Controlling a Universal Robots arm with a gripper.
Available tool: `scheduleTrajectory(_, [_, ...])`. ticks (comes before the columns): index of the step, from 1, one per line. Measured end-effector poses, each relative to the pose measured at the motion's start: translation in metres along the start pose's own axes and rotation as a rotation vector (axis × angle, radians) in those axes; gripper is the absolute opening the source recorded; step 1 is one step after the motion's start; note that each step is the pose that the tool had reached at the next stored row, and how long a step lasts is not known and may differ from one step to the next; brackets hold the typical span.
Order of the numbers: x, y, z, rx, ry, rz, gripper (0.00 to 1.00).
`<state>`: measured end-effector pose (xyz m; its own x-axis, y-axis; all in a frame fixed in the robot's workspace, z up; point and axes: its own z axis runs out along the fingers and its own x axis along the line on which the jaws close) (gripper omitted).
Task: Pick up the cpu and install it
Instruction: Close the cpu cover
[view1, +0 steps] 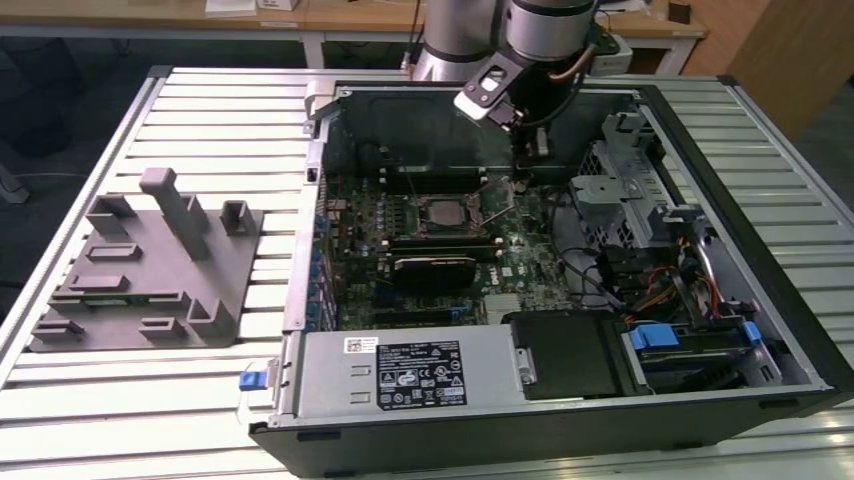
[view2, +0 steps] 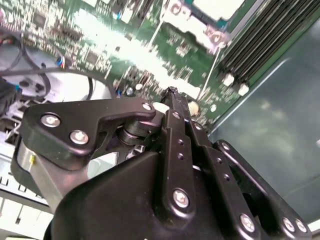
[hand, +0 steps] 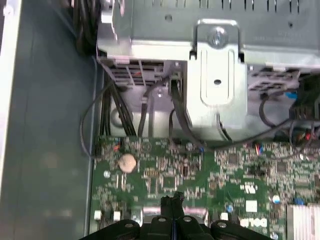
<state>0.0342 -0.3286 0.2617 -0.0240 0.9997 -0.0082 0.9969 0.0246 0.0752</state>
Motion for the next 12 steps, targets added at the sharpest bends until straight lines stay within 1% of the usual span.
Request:
scheduleTrajectory(3, [0.0004, 0.0078, 0.0021, 0.0043, -0.0001, 0.0, 0.11])
scheduleTrajectory(6, [0.0003, 0.0133, 0.0059, 0.0094, -0.0002, 0.0, 0.11])
scheduleTrajectory(8, [0.0003, 0.0155, 0.0094, 0.0127, -0.0003, 0.0, 0.11])
scheduleTrajectory(12, [0.0003, 0.0165, 0.0167, 0.0169, -0.0001, 0.0, 0.11])
